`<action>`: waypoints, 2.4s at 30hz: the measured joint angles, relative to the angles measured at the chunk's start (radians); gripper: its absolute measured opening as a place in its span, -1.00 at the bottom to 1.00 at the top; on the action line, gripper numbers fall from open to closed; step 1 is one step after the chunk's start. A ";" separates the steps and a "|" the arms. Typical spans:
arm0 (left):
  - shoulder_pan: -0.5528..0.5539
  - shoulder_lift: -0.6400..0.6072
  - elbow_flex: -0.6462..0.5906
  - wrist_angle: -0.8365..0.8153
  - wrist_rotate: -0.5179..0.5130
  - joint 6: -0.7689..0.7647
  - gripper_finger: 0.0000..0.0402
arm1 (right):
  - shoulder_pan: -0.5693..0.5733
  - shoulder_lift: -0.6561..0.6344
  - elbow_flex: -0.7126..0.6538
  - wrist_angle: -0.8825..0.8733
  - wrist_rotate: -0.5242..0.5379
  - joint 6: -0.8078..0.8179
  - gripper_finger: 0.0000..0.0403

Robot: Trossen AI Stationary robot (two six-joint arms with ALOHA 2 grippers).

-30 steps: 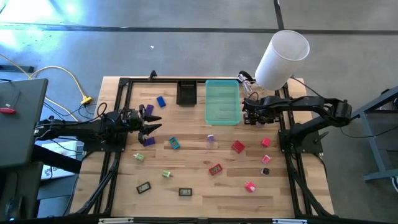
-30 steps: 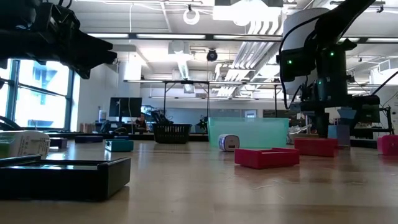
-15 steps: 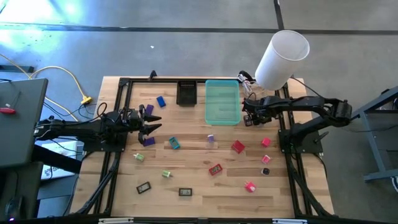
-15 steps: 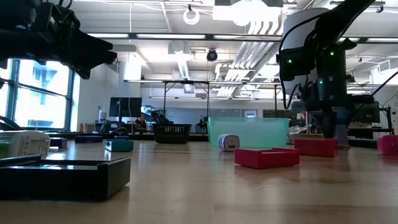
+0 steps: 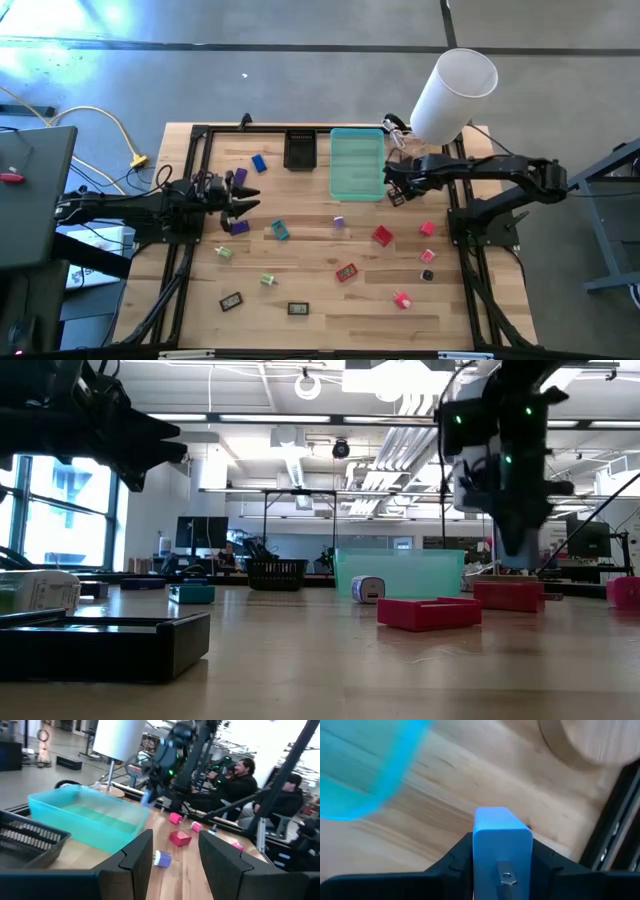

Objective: Pick & Place Office items
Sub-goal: Put the violet charger adapter into the blue bin

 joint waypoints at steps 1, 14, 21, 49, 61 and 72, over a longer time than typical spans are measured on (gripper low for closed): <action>-0.003 0.000 0.000 0.000 0.003 0.001 -0.23 | 0.006 0.000 0.031 -0.016 0.006 -0.004 -0.48; -0.010 0.000 0.000 0.010 -0.005 0.123 -0.23 | -0.020 0.038 0.451 -0.058 0.080 -0.246 -0.48; -0.010 0.000 0.000 0.015 -0.011 0.098 -0.23 | -0.096 0.227 0.634 -0.004 0.041 -0.441 -0.48; -0.010 0.000 0.000 -0.018 -0.007 0.048 -0.23 | -0.236 0.807 0.922 0.124 -0.173 -0.440 -0.48; -0.009 0.000 0.000 -0.015 -0.009 0.079 -0.23 | -0.260 0.859 0.923 0.184 -0.236 -0.467 -0.46; -0.009 0.000 0.000 -0.014 -0.010 0.127 -0.23 | -0.259 0.852 0.923 0.221 -0.233 -0.481 -0.07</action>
